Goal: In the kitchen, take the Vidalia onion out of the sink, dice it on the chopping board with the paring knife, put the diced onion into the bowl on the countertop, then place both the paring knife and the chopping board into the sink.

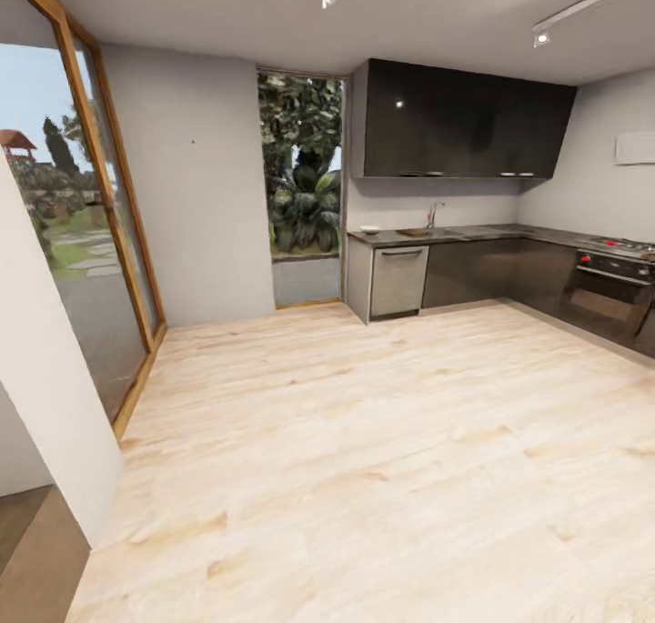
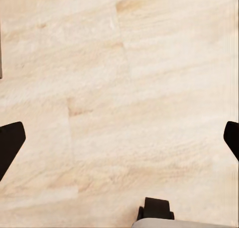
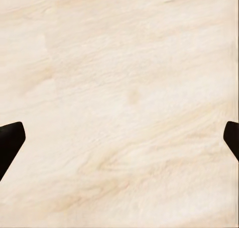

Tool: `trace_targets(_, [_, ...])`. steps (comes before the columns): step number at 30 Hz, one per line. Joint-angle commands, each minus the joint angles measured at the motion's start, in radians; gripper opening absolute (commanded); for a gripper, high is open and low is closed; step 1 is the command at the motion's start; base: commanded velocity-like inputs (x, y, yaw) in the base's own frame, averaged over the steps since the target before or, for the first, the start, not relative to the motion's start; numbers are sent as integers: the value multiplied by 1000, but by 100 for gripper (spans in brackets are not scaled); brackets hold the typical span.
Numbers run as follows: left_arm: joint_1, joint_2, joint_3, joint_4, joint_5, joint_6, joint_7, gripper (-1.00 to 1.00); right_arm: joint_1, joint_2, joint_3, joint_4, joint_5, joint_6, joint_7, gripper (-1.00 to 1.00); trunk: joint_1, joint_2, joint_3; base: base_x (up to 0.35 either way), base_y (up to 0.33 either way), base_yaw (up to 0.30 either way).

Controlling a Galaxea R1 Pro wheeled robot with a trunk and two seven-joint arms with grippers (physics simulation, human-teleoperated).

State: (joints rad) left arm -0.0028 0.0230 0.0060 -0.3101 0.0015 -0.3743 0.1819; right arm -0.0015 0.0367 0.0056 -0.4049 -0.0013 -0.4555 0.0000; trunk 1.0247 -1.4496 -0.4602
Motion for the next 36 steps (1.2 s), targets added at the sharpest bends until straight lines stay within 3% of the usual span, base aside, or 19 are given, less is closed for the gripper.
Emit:
trace_targets(1, [0, 0, 0, 0, 0, -3, 2, 100, 0, 0, 1, 0, 0, -2, 0, 100, 0, 0, -1, 218, -232, -281])
trace_targets(23, [0, 0, 2, 0, 0, -3, 2, 100, 0, 0, 1, 0, 0, -2, 0, 100, 0, 0, -1, 218, -228, -280])
trace_targets(36, [0, 2, 2, -1, 0, -3, 2, 100, 0, 2, 1, 0, 0, -2, 0, 100, 0, 0, -1, 232, -60, -43])
